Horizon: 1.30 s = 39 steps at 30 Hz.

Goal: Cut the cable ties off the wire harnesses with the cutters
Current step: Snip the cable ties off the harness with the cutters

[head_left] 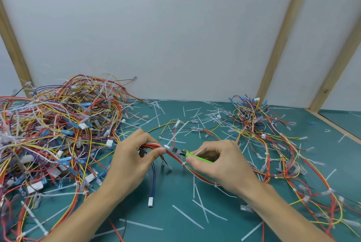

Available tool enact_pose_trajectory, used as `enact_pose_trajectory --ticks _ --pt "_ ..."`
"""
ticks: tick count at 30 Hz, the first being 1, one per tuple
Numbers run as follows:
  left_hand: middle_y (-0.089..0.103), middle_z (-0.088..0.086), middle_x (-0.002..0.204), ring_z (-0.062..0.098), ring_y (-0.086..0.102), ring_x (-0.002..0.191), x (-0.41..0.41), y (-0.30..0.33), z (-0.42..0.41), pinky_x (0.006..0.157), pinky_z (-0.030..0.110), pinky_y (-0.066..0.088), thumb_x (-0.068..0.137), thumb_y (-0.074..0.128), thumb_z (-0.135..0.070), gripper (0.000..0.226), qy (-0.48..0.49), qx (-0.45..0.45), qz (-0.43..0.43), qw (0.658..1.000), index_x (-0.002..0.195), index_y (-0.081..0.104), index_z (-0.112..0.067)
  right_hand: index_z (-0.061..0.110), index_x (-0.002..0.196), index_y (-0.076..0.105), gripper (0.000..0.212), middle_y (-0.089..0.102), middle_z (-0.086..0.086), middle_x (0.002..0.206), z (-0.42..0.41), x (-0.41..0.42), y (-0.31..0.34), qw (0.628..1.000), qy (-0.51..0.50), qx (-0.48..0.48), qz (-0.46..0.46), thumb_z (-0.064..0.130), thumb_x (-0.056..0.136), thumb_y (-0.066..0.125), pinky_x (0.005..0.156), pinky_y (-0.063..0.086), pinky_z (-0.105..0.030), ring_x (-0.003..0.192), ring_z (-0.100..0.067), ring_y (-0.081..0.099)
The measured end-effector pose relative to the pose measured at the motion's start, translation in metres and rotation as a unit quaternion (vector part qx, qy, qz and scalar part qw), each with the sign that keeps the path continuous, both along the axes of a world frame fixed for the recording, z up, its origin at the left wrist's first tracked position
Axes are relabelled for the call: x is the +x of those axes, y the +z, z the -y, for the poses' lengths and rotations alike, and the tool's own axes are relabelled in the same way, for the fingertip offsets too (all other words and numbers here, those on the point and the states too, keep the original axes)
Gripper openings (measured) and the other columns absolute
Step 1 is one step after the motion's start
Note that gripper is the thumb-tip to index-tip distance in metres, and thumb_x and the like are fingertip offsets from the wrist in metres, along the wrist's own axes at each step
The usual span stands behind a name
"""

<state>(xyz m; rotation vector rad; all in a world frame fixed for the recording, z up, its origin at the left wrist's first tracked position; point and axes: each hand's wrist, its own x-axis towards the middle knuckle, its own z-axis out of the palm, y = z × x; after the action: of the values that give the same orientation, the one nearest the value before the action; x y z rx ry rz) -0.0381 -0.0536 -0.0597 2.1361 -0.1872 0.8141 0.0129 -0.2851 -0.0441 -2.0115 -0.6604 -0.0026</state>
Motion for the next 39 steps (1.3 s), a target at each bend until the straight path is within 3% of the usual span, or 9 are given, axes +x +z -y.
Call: enact_pose_trajectory --ticks 5,15,17,20,25,29,32,37,39 --pt "0.055 -0.006 0.076 0.018 0.049 0.068 0.000 0.001 0.000 0.062 0.030 0.041 0.077 0.077 -0.034 0.012 0.002 0.001 0.000 1.000 0.075 0.071 -0.024 0.032 0.080 0.081 0.024 0.077 0.014 0.073 0.000 0.001 0.000 1.000 -0.008 -0.006 0.002 0.054 0.075 0.075 0.070 0.060 -0.039 0.072 -0.015 0.075" --pt "0.055 -0.010 0.075 0.012 0.049 0.066 -0.001 0.001 0.001 0.059 0.019 0.037 0.078 0.076 -0.031 0.008 -0.001 0.002 0.011 1.000 0.075 0.071 -0.026 0.025 0.081 0.076 0.029 0.076 0.011 0.073 -0.007 -0.005 -0.002 0.999 -0.031 0.024 0.024 0.054 0.078 0.074 0.068 0.056 -0.029 0.069 -0.008 0.072" --pt "0.056 -0.008 0.074 0.013 0.050 0.066 -0.001 0.002 0.002 0.059 0.018 0.037 0.078 0.077 -0.032 0.009 0.003 -0.003 0.011 1.000 0.075 0.071 -0.026 0.023 0.083 0.074 0.025 0.075 0.007 0.074 -0.010 -0.006 0.000 0.997 -0.035 0.071 0.009 0.048 0.085 0.074 0.063 0.050 -0.018 0.066 -0.005 0.070" --pt "0.057 -0.006 0.072 0.014 0.051 0.066 -0.003 0.005 0.003 0.061 0.022 0.039 0.078 0.077 -0.031 0.009 0.018 -0.007 0.019 1.000 0.075 0.071 -0.025 0.019 0.088 0.074 0.018 0.075 -0.001 0.079 -0.009 -0.003 0.006 0.989 -0.019 0.125 -0.076 0.036 0.094 0.075 0.054 0.047 -0.015 0.063 -0.006 0.065" --pt "0.057 -0.006 0.076 0.018 0.052 0.068 -0.006 0.011 0.005 0.064 0.021 0.039 0.083 0.073 -0.034 0.011 0.046 -0.029 0.047 0.997 0.078 0.068 -0.025 0.016 0.091 0.075 0.023 0.078 -0.005 0.089 -0.004 0.000 0.008 0.989 -0.006 0.073 -0.126 0.024 0.077 0.091 0.079 0.056 -0.031 0.077 -0.008 0.068" --pt "0.059 -0.006 0.077 0.018 0.054 0.070 -0.008 0.013 0.006 0.065 0.020 0.040 0.083 0.072 -0.035 0.012 0.050 -0.046 0.057 0.996 0.080 0.068 -0.024 0.012 0.102 0.066 0.028 0.080 0.005 0.097 -0.004 -0.001 0.007 0.983 0.021 0.090 -0.160 0.008 0.082 0.085 0.072 0.050 -0.015 0.077 -0.003 0.069" --pt "0.060 -0.005 0.078 0.018 0.055 0.072 -0.009 0.014 0.006 0.065 0.019 0.040 0.083 0.071 -0.037 0.013 0.050 -0.056 0.052 0.996 0.080 0.069 -0.024 0.013 0.105 0.060 0.027 0.079 0.005 0.093 -0.006 -0.003 0.006 0.978 0.018 0.122 -0.167 0.002 0.088 0.078 0.071 0.048 -0.017 0.073 -0.004 0.065" --pt "0.063 -0.008 0.080 0.016 0.061 0.077 -0.009 0.014 0.007 0.072 0.025 0.046 0.085 0.074 -0.041 0.018 0.049 -0.042 0.048 0.997 0.083 0.070 -0.023 0.018 0.101 0.058 0.025 0.076 0.005 0.082 -0.007 -0.004 0.006 0.981 -0.001 0.138 -0.135 0.001 0.091 0.074 0.061 0.042 -0.014 0.063 -0.003 0.058" --pt "0.064 -0.009 0.091 0.012 0.063 0.088 -0.008 0.013 0.007 0.083 0.035 0.049 0.088 0.076 -0.038 0.020 0.084 0.028 0.071 0.994 0.094 0.072 -0.020 0.020 0.101 0.059 0.023 0.076 0.006 0.082 -0.007 -0.005 0.005 0.982 -0.005 0.133 -0.130 0.003 0.092 0.073 0.061 0.042 -0.014 0.063 -0.002 0.058"
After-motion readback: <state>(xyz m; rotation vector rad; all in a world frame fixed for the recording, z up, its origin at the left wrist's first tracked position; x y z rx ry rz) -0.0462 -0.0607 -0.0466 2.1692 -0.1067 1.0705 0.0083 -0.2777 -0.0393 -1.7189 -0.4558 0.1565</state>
